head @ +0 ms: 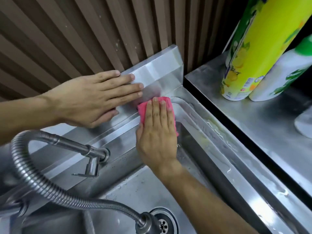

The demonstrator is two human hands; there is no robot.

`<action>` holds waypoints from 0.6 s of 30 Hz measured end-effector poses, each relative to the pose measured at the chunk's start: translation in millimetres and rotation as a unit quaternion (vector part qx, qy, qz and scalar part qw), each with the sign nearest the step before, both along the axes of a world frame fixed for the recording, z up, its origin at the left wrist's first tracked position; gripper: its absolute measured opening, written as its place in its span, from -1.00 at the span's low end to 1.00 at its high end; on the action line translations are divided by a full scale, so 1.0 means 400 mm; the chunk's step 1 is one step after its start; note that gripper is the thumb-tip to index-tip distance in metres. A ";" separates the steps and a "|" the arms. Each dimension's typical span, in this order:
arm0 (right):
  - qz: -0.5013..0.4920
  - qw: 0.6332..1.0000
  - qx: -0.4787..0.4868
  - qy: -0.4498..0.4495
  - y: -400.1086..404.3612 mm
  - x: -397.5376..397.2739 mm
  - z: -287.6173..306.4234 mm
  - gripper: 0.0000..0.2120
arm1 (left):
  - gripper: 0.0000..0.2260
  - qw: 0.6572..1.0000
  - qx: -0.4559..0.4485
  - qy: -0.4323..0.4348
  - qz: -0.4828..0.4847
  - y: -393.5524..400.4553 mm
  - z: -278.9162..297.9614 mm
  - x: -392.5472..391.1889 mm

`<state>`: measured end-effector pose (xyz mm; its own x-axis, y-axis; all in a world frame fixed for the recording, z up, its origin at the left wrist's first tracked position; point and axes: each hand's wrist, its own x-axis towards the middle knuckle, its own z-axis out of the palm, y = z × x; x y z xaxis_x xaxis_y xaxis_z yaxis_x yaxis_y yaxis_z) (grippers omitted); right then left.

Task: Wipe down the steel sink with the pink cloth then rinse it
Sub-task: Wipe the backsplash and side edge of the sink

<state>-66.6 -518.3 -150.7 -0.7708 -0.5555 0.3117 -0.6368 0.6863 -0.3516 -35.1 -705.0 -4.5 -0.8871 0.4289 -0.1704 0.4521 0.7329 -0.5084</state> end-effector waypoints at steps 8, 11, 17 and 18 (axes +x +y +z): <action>-0.133 0.972 0.179 -0.077 -0.010 -0.119 0.088 -0.32 | -0.32 0.985 -0.148 0.048 -0.071 0.078 0.009 -0.174; -0.173 0.963 0.185 -0.088 -0.016 -0.151 0.118 -0.30 | -0.27 0.991 -0.116 0.044 -0.057 0.083 -0.003 -0.180; -0.077 0.990 0.099 -0.066 0.012 -0.035 0.055 -0.38 | -0.29 0.992 -0.087 0.053 -0.076 0.066 -0.018 -0.183; -0.076 0.991 0.100 -0.050 0.012 -0.051 0.059 -0.38 | -0.29 0.993 -0.080 0.054 -0.074 0.069 -0.018 -0.183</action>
